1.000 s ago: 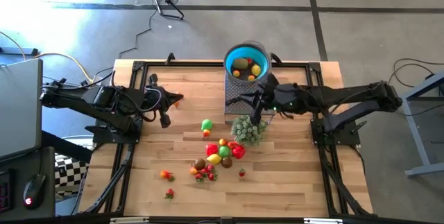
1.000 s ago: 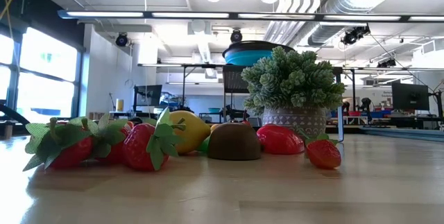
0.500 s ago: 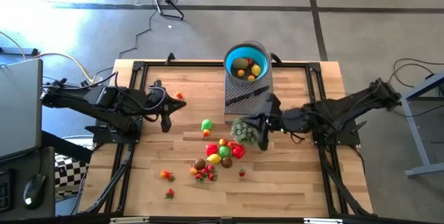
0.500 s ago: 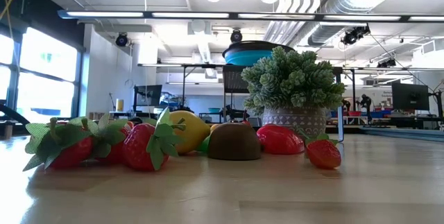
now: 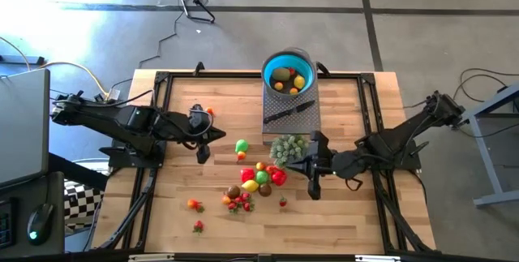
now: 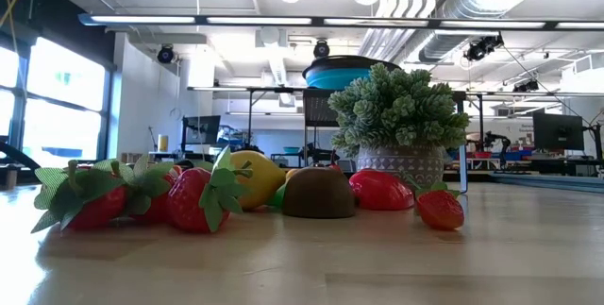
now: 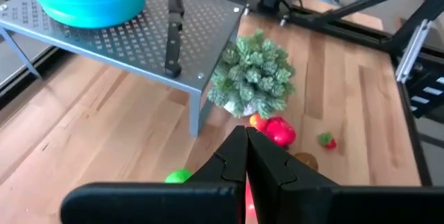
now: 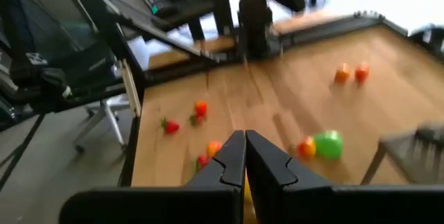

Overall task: Pick & Place Fruit
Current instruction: Put the red strawberry into the blue strainer bowl

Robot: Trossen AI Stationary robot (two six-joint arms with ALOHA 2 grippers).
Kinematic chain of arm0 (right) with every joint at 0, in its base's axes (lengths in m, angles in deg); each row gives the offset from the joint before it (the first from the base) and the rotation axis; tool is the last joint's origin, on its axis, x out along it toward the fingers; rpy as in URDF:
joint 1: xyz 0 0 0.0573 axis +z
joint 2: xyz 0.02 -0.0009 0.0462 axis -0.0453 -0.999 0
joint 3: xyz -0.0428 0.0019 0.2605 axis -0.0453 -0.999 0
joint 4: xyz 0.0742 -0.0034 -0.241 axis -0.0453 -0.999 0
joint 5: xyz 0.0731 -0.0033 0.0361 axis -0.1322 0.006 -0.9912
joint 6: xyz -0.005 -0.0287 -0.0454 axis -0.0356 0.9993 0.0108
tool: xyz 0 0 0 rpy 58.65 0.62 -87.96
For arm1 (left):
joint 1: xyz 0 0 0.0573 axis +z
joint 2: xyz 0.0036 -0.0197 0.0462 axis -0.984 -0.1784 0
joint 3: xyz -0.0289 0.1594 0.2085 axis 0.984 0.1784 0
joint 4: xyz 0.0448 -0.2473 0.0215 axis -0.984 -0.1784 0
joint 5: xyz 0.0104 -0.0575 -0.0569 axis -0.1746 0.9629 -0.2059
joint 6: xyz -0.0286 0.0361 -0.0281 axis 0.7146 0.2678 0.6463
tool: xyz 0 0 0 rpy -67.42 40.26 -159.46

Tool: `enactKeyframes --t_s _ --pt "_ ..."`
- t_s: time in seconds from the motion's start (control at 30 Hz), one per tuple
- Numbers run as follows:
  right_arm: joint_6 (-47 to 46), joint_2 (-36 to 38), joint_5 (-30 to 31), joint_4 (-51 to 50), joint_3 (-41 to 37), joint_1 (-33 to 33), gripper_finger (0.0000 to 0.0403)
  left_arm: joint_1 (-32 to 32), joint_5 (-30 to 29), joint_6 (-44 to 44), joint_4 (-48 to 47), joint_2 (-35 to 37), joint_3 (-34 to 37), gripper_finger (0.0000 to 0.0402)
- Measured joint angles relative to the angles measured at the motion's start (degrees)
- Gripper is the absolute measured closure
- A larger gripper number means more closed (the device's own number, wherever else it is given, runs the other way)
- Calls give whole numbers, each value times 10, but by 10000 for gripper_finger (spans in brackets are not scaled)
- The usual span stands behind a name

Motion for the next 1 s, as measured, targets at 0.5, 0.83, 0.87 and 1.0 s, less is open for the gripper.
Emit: enactKeyframes --t_s 0.5,0.83,0.87,1.0 --pt "-267 -57 32 -107 0 31 399 0 4 -1 0 -7 0 401" --pt "-400 -150 6 -107 0 49 400 0 5 -2 0 -9 0 401" --pt "-409 -158 3 -107 0 50 400 0 5 -2 0 -9 0 401" --pt "-446 -184 -3 -108 0 52 400 0 5 -2 0 -9 0 401"
